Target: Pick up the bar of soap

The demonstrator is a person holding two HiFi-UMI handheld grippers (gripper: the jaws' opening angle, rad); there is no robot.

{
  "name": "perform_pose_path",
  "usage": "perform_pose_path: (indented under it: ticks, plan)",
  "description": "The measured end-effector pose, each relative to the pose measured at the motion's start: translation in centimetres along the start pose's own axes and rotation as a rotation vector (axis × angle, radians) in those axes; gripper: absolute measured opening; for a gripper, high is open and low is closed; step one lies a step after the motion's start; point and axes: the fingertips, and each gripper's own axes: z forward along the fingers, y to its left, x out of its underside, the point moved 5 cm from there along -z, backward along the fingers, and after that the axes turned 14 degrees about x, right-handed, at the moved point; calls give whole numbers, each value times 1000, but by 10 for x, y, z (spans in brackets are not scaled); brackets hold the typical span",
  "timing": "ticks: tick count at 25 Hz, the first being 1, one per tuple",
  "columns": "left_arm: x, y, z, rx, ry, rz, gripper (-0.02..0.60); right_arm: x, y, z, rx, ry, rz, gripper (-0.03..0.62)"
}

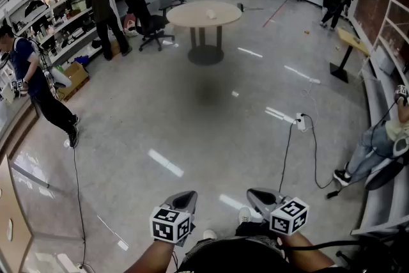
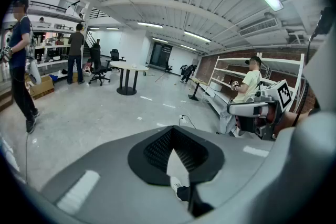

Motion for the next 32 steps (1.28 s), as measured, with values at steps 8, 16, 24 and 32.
perform_pose_path:
  ticks: [8, 16, 24, 32]
  plan:
    - [-20, 12, 50, 8, 17, -15, 8, -18, -49, 34, -3, 7, 4, 6]
    - [-100, 27, 144, -12, 7, 1, 8, -79, -140, 88, -80, -29, -9, 6]
    - [-194, 37, 249, -34, -99, -22, 8, -129, -260, 104, -85, -41, -57, 6]
    - [-199, 39, 319, 19, 8, -100, 8, -144, -349, 119, -4, -27, 16, 6]
